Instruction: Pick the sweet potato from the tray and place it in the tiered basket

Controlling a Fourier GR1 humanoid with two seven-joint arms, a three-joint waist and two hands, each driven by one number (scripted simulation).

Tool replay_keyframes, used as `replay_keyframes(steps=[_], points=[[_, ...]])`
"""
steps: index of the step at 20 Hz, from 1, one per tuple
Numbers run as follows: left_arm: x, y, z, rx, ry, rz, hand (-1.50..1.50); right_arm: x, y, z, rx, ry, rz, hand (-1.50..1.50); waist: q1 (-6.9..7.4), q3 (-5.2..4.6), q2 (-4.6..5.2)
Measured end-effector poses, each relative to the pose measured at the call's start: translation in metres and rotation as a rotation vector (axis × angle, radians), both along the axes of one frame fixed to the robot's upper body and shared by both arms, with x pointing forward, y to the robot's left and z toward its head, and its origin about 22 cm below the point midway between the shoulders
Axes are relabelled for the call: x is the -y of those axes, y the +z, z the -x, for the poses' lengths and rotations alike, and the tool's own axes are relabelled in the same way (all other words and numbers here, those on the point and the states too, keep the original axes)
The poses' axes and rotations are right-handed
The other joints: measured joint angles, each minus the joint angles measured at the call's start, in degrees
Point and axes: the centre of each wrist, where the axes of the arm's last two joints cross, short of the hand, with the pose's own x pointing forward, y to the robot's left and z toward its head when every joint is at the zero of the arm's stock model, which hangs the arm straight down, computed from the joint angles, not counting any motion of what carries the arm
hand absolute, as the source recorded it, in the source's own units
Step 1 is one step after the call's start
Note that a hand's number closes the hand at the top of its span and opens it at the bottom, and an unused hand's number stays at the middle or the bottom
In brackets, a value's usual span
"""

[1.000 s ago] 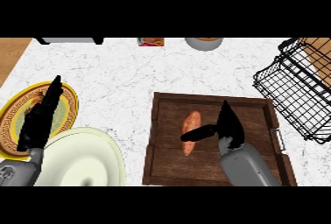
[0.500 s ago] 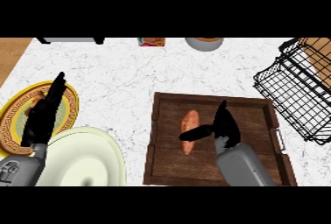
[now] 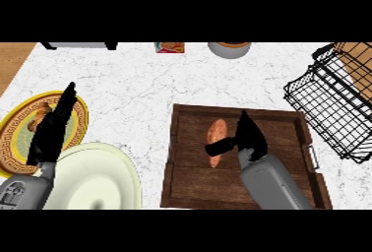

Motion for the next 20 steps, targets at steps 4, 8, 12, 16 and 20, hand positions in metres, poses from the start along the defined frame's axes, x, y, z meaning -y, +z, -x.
replay_keyframes(steps=[4,8,12,16,20], points=[[-0.002,0.005,-0.005,0.003,0.001,-0.002,0.0,-0.004,0.005,-0.003,0.03,-0.007,-0.021,1.5,0.11,0.21,0.23],[0.004,0.007,-0.006,0.012,-0.029,-0.003,0.0,0.006,0.018,-0.045,0.1,-0.082,0.068,1.5,2.19,0.55,1.36],[0.012,0.012,-0.011,0.033,-0.063,-0.003,0.0,0.028,0.038,-0.085,0.182,-0.173,0.191,1.5,4.33,0.73,2.56],[0.019,0.015,-0.013,0.041,-0.083,-0.003,0.0,0.039,0.066,-0.112,0.316,-0.25,0.286,1.5,5.3,0.83,2.82],[0.02,0.012,-0.013,0.032,-0.087,-0.005,0.0,0.05,0.099,-0.131,0.494,-0.325,0.404,1.5,5.44,0.79,2.82]])
